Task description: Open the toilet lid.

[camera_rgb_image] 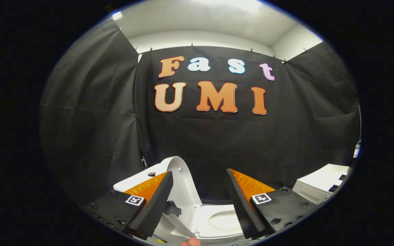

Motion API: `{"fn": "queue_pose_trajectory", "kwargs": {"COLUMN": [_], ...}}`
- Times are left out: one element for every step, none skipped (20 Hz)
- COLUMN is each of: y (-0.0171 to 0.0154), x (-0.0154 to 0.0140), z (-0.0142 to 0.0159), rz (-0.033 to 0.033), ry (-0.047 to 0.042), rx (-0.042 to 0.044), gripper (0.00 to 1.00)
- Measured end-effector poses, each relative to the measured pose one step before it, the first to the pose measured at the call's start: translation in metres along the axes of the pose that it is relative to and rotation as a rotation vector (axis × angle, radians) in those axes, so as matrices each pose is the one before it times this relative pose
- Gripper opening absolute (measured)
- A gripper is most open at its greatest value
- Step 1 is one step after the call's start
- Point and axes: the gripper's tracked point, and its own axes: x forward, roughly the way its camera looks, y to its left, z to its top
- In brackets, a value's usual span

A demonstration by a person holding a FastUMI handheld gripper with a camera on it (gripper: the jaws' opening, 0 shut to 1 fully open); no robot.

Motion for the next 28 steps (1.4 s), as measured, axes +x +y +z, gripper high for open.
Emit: {"fn": "queue_pose_trajectory", "kwargs": {"y": [-0.00512, -0.00676, -0.00686, -0.00580, -0.00780, -0.00824, -0.01146, -0.01036, -0.00582, -0.00464, -0.00613, -0.00701, -0.00854, -0.00908, -0.00739, -0.00416, 0.00025, -0.00364, -0.00402, -0.00312, -0.00205, -0.00069, 0.00095, 0.00142, 0.00014, -0.00236, -0.00534, -0.00361], "x": [-0.00237, -0.00312, -0.00300, -0.00289, -0.00442, -0.00316, -0.00251, -0.00266, -0.00235, -0.00216, -0.00210, -0.00151, -0.00177, -0.00137, -0.00248, -0.00102, 0.00026, -0.00144, -0.00120, -0.00226, -0.00314, -0.00248, -0.00106, -0.00170, -0.00260, -0.00237, -0.00186, -0.00161], "z": [0.00292, 0.00409, 0.00474, 0.00396, 0.00572, 0.00428, 0.00336, 0.00317, 0.00300, 0.00507, 0.00491, 0.00152, -0.00065, -0.00088, -0.00240, -0.00153, 0.01104, 0.00014, 0.00011, 0.00026, 0.00189, 0.00214, 0.00234, 0.00016, -0.00396, -0.00483, -0.00488, -0.00008], "rz": [0.00210, -0.00088, 0.00301, 0.00199, -0.00008, -0.00355, -0.01259, -0.00760, 0.00466, 0.00596, 0.00401, 0.00221, -0.00313, -0.00547, 0.00239, 0.00727, 0.01115, 0.00783, 0.00217, 0.00111, -0.00087, 0.00475, 0.00995, 0.01373, 0.00829, -0.00212, -0.01356, -0.00970], "ry": [0.00255, -0.00208, -0.00410, -0.00641, -0.00912, -0.00807, -0.00078, 0.00143, -0.00493, -0.01167, -0.00735, -0.00269, 0.00130, 0.00757, 0.01011, 0.00473, 0.00020, 0.00035, 0.00173, -0.00114, -0.00667, -0.01070, -0.01129, -0.00573, -0.00069, 0.00949, 0.00711, -0.00303], "rx": [0.00583, 0.00722, 0.01234, 0.01512, 0.01015, 0.00255, 0.00080, 0.00515, 0.00984, 0.01068, 0.00633, -0.00206, -0.01034, -0.01336, -0.01236, -0.01576, -0.02094, -0.02453, -0.01897, -0.00756, 0.00341, 0.01232, 0.01835, 0.01676, 0.01087, 0.00588, -0.00036, -0.00409], "gripper": [0.98, 0.98, 0.98, 0.98, 0.98, 0.98, 0.98, 0.98, 0.98, 0.98, 0.99, 0.99, 0.99, 0.99, 0.99, 0.99, 0.99, 0.99, 0.99, 0.99, 0.99, 0.99, 0.99, 0.99, 0.99, 0.99, 0.99, 0.99]}}
